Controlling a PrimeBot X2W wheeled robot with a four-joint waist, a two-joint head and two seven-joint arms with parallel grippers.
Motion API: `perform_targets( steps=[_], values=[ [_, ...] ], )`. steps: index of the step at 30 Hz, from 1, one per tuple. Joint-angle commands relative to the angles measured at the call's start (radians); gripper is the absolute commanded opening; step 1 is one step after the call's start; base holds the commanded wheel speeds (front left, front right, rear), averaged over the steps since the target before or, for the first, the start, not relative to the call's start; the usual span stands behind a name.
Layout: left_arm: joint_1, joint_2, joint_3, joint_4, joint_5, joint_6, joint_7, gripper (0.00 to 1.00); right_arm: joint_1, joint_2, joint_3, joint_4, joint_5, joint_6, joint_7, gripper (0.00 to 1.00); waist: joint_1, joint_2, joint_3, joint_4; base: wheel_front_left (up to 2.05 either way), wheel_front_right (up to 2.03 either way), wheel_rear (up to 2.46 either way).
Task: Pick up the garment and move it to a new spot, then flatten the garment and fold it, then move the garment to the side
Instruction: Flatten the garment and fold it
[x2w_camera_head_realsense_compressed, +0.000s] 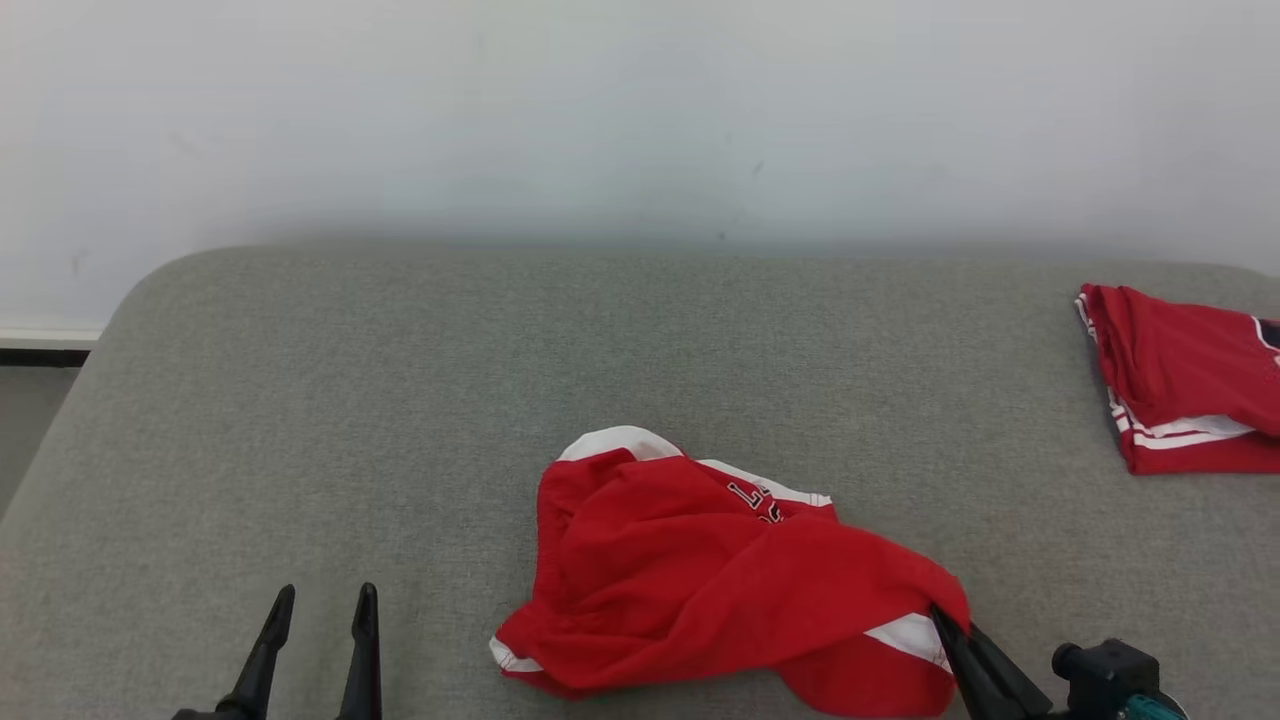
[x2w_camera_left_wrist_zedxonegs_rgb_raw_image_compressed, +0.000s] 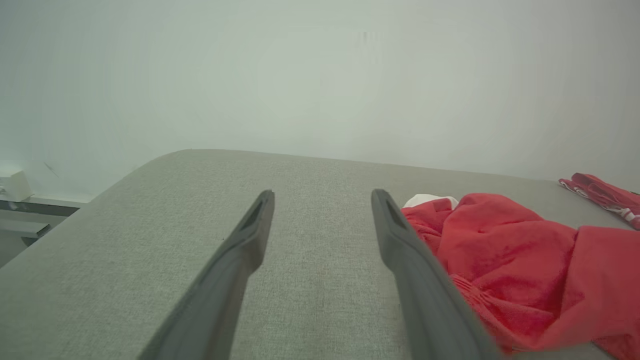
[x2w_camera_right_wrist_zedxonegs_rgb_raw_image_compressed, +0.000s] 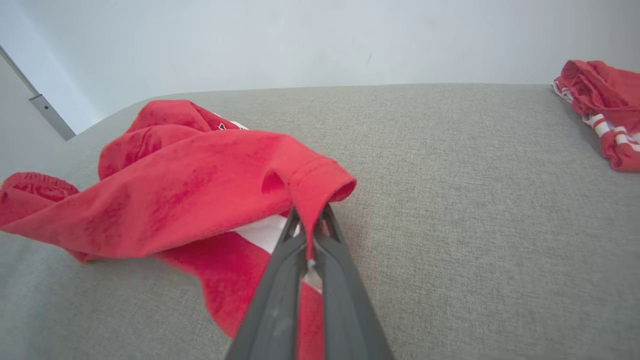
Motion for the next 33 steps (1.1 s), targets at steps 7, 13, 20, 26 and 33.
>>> perform_targets(
  steps=[7,13,20,26,33],
  values=[
    [-0.007,-0.009,0.006,0.007,-0.005,0.001,-0.003,1.0,0.144,-0.046,0.013,-0.177,0.037,-0.003,0.035,0.0,-0.0001,-0.0001,0.005,-0.059,0.0,0.0,0.0],
    [-0.008,-0.012,0.003,0.01,-0.005,0.001,-0.003,1.0,0.198,-0.052,-0.018,-0.219,0.055,-0.003,0.064,1.0,-0.0001,-0.0001,0.004,-0.066,0.0,0.0,0.0],
    [-0.002,-0.002,0.006,0.011,-0.008,0.001,-0.003,1.0,0.216,-0.054,-0.054,-0.256,0.045,-0.003,0.045,1.0,-0.0001,-0.0001,-0.007,-0.054,0.0,0.0,0.0],
    [0.01,0.0,0.015,0.004,-0.001,0.001,-0.003,1.0,0.206,-0.056,-0.075,-0.273,0.036,-0.003,0.03,1.0,-0.0001,-0.0001,-0.014,-0.045,0.0,0.0,0.0],
    [-0.005,-0.001,0.001,0.003,0.004,0.001,-0.003,1.0,0.088,-0.021,-0.095,-0.199,-0.013,-0.003,0.049,1.0,-0.0001,-0.0001,-0.014,-0.015,0.0,0.0,0.0]
  ],
)
